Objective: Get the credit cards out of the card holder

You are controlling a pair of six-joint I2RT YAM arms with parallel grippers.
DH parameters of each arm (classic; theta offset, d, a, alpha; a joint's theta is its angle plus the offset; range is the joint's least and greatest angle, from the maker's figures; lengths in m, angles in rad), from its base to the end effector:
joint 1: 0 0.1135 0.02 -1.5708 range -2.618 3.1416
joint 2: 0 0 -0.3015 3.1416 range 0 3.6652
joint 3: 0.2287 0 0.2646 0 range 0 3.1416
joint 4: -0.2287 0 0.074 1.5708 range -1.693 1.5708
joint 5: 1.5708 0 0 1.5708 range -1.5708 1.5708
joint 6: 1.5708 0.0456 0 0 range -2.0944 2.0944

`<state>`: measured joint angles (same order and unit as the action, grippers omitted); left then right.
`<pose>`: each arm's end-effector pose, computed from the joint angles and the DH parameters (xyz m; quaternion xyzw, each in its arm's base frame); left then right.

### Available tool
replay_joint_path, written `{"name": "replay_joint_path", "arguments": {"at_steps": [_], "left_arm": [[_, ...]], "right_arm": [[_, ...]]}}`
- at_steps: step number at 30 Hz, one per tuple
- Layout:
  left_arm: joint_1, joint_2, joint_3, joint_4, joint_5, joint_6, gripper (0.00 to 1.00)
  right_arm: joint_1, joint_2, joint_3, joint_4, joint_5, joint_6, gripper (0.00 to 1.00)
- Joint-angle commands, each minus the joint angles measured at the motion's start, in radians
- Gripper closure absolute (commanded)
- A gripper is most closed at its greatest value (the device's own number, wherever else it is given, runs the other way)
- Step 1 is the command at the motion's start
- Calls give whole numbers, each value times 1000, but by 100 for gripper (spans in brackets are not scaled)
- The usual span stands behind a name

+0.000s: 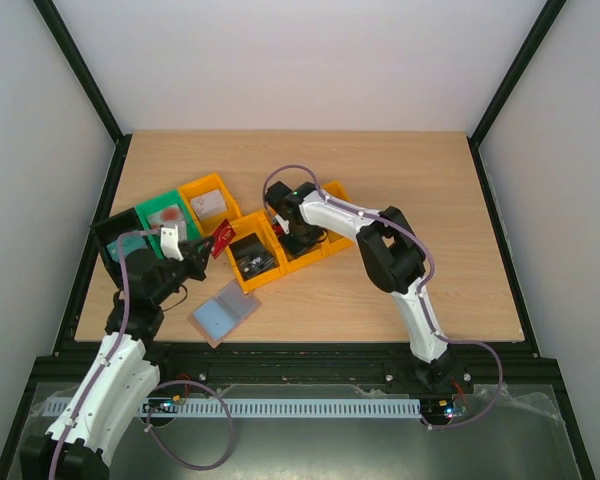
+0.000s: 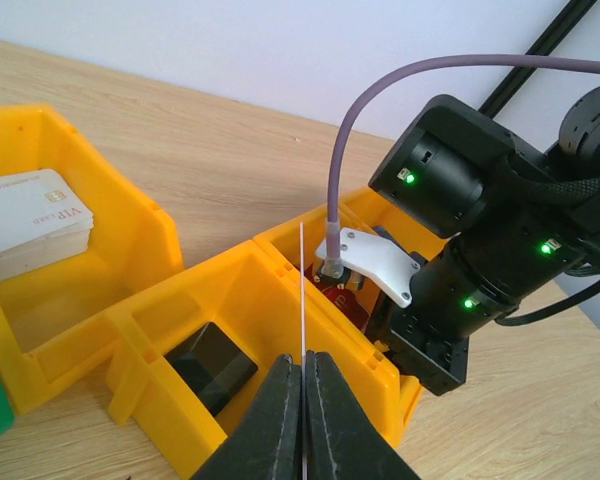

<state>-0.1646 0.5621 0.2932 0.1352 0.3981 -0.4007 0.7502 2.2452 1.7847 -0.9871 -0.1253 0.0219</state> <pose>0.1394 -0.0411 0.2481 0.0424 0.7481 -0.3229 0.5782 0.3476 0.3317 0.1699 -0.3584 0.9295 0.0810 0.0334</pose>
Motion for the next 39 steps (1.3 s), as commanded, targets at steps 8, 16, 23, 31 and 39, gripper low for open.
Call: {"name": "replay_joint_path", "arguments": {"at_steps": [8, 16, 23, 31, 39], "left_arm": [[13, -8, -9, 0, -10, 14, 98], [20, -12, 2, -10, -12, 19, 98], [22, -10, -1, -5, -8, 17, 98], [22, -11, 3, -2, -3, 14, 98], [23, -19, 6, -4, 6, 16, 98]], "right_arm": [[4, -38, -42, 165, 106, 65, 94], [2, -48, -77, 379, 97, 71, 94], [3, -158, -175, 482, 176, 72, 93], [3, -288, -233, 499, 51, 29, 90], [0, -304, -228, 345, 141, 31, 89]]}}
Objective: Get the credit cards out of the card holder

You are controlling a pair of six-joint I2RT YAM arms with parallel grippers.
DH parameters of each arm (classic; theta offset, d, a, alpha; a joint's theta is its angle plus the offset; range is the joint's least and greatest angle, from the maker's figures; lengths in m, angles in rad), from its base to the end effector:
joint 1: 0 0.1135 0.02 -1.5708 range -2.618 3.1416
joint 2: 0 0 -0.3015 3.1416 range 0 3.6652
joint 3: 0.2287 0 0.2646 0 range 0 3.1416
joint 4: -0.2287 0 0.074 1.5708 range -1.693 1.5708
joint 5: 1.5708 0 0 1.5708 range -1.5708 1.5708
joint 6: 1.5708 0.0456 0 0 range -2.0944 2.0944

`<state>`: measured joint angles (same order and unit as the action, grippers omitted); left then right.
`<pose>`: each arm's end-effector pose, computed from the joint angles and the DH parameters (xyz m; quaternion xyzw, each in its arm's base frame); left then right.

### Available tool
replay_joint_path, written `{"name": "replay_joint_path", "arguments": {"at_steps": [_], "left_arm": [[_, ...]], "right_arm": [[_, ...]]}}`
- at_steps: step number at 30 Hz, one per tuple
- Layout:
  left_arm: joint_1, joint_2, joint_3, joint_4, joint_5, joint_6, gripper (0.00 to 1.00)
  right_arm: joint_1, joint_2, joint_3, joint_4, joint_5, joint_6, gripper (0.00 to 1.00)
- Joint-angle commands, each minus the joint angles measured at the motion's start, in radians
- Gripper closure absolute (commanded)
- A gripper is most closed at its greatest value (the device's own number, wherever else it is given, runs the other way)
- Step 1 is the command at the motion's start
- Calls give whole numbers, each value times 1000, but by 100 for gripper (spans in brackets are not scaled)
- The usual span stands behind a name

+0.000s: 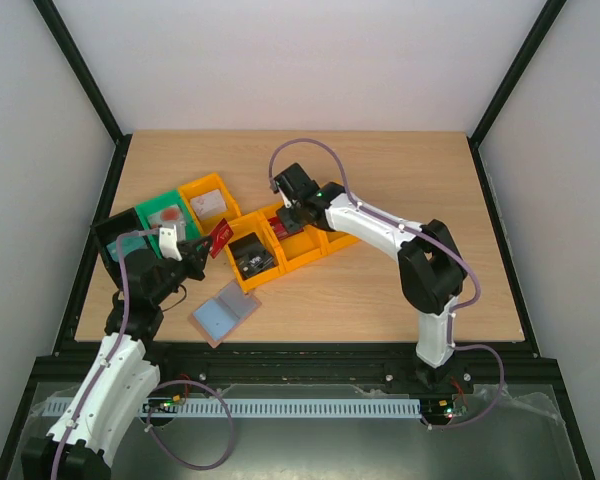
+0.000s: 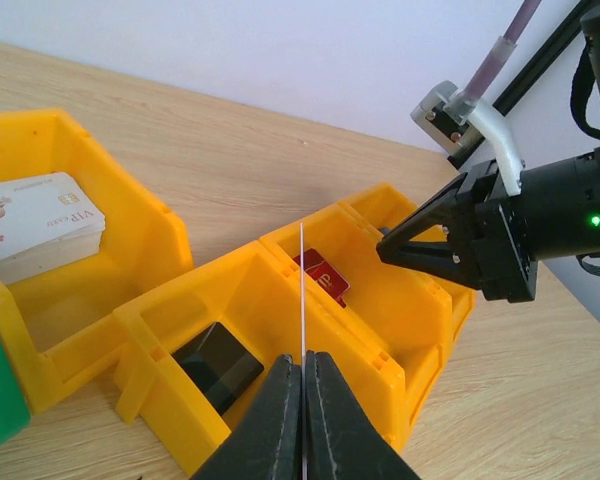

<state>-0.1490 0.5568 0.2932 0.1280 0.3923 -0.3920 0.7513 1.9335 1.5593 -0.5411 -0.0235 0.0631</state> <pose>0.1394 -0.0386 0.2479 0.0377 0.7490 -0.3138 0.5823 0.3367 0.3159 0.2622 -0.3229 0.8899 0.1377 0.2912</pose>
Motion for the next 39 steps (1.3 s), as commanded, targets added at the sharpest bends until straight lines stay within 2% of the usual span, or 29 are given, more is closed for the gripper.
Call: {"name": "replay_joint_path", "arguments": {"at_steps": [1, 5, 11, 19, 26, 30, 32, 36, 39], "left_arm": [[8, -14, 7, 2, 12, 9, 98], [9, -14, 7, 4, 11, 6, 98], [15, -17, 18, -14, 14, 10, 98], [17, -13, 21, -10, 18, 10, 98], [17, -14, 21, -14, 34, 7, 98], [18, -17, 16, 32, 79, -5, 98], [20, -19, 14, 72, 114, -26, 98], [26, -25, 7, 207, 244, -112, 98], [28, -27, -7, 369, 340, -212, 98]], "right_arm": [[-2, 13, -11, -109, 30, -8, 89], [-5, 87, 11, -177, -13, 2, 90], [-6, 221, 89, -245, 20, 11, 90], [-7, 273, 108, -57, 141, 35, 90], [-9, 204, 70, 70, 178, 70, 90], [-9, 48, -32, 132, 19, 12, 89], [-10, -70, -104, 175, -105, -38, 85], [-18, -309, -269, 309, -410, -114, 59], [-18, -422, -344, 413, -711, -145, 38]]}}
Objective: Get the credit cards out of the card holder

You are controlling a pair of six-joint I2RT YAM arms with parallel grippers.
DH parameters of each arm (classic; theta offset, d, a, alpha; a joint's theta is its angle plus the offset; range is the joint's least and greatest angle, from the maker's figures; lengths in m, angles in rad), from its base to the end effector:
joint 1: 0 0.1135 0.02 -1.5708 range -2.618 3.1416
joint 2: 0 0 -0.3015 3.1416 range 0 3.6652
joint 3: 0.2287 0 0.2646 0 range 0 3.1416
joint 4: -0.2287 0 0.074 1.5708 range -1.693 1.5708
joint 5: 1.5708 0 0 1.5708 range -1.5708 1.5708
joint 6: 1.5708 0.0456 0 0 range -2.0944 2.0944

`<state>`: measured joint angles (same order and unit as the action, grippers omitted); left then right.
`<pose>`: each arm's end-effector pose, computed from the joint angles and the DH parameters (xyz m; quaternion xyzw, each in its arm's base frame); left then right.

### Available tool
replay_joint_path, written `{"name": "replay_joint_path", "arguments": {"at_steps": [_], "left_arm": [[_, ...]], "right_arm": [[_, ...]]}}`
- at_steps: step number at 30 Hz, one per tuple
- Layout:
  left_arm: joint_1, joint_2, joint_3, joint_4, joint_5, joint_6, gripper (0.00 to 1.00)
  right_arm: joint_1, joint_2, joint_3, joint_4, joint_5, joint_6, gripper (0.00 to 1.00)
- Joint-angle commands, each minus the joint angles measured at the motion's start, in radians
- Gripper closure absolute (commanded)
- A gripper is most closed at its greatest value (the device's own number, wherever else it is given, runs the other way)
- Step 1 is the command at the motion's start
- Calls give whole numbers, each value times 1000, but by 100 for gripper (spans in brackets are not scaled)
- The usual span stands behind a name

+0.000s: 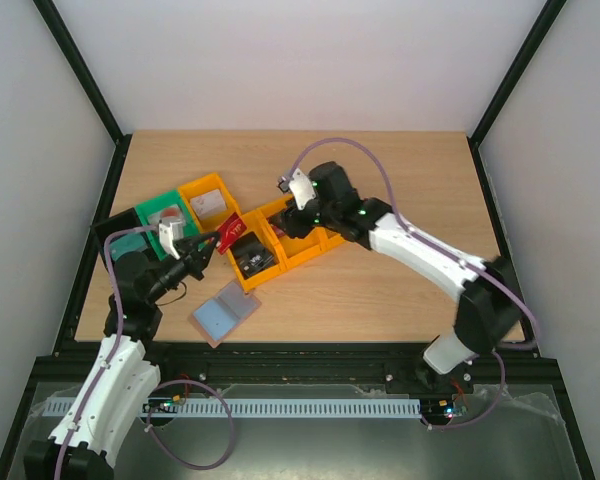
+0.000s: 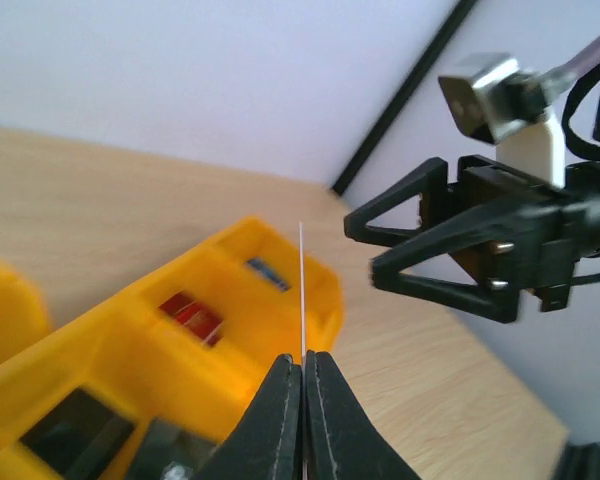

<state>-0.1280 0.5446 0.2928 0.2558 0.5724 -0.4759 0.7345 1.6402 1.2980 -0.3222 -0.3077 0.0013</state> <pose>0.1347 -0.0422 0.2640 0.0798 0.7014 -0.3923 0.5897 0.2849 0.2758 0.3119 -0.3811 0.8053 0.2842 0.3542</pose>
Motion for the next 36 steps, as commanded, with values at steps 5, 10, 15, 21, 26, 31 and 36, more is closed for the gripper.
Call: {"name": "replay_joint_path", "arguments": {"at_steps": [5, 10, 15, 21, 26, 31, 36], "left_arm": [[7, -11, -1, 424, 284, -235, 98], [5, -9, 26, 428, 368, -208, 98], [5, -4, 27, 421, 352, -217, 98], [5, 0, 28, 421, 346, -218, 98], [2, -11, 35, 293, 232, -179, 19], [23, -31, 23, 9, -101, -127, 1], [55, -57, -21, -143, -280, -116, 1]], "right_arm": [[-2, -188, -171, 473, -689, 87, 1], [0, -157, -181, 589, -782, 202, 13], [0, -153, -201, 669, -862, 262, 61], [3, -150, -229, 763, -848, 353, 98], [-22, -154, -167, 546, -711, 247, 98], [-178, -78, 9, 102, -337, 219, 98], [-259, 46, 122, -99, -197, 226, 98]]}}
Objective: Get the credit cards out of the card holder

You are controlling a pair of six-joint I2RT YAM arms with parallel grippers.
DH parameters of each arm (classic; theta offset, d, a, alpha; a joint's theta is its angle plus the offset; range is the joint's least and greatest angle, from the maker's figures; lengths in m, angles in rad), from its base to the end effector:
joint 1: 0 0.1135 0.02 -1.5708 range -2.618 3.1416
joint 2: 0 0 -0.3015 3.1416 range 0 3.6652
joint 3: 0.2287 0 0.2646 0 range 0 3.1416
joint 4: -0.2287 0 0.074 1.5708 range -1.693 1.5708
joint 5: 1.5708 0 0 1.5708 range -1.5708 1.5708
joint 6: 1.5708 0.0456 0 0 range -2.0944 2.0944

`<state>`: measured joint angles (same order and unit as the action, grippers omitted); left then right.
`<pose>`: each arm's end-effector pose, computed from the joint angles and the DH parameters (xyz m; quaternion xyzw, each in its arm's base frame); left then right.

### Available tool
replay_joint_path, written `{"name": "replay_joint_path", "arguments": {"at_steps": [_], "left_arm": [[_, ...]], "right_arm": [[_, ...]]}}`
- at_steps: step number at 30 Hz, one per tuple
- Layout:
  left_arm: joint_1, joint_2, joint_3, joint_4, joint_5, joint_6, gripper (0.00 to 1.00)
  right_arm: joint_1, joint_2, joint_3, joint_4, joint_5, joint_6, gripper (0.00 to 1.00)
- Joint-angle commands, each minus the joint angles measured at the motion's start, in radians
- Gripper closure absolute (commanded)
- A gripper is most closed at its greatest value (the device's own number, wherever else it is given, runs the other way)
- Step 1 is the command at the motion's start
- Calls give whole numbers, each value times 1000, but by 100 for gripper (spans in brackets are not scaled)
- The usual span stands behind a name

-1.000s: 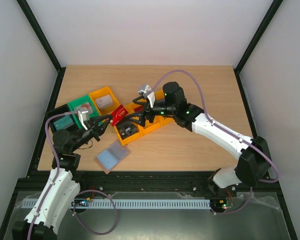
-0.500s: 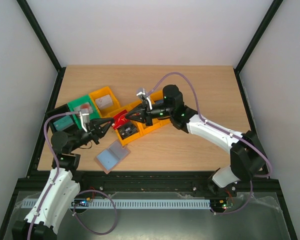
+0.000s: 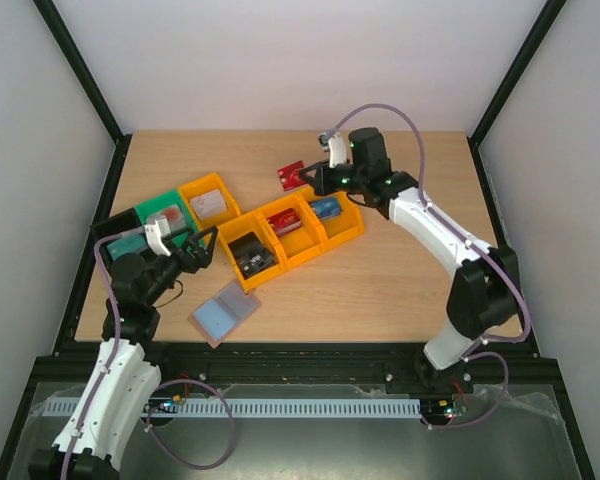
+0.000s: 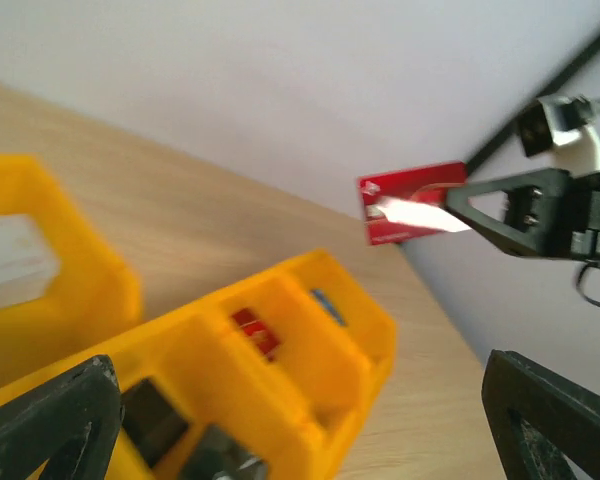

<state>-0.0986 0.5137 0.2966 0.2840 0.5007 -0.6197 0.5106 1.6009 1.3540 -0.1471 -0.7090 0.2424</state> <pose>0.1329 -0.0351 0.2723 0.0044 0.6860 -0.4071 0.6030 0.3292 0.2184 0.3684 -0.2952 0.7473 0.4599 0.3779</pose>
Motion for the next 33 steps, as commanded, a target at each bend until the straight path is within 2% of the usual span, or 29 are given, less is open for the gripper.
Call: {"name": "replay_joint_path", "arguments": {"at_steps": [1, 6, 9, 19, 30, 33], "left_arm": [[35, -31, -34, -185, -224, 22, 1], [72, -50, -62, -201, -274, 14, 1], [86, -52, -66, -207, -292, 20, 1], [92, -44, -73, -196, -282, 26, 1], [94, -43, -76, -190, -274, 31, 1], [94, -43, -76, -190, -271, 32, 1]], "right_arm": [[-35, 110, 87, -291, 207, -18, 98], [-34, 246, 163, -337, 210, 4, 98], [-22, 295, 155, -309, 144, 29, 98], [42, 444, 224, -248, 74, 81, 98], [42, 489, 274, -213, 144, 129, 98], [42, 491, 283, -232, 203, 123, 91]]}}
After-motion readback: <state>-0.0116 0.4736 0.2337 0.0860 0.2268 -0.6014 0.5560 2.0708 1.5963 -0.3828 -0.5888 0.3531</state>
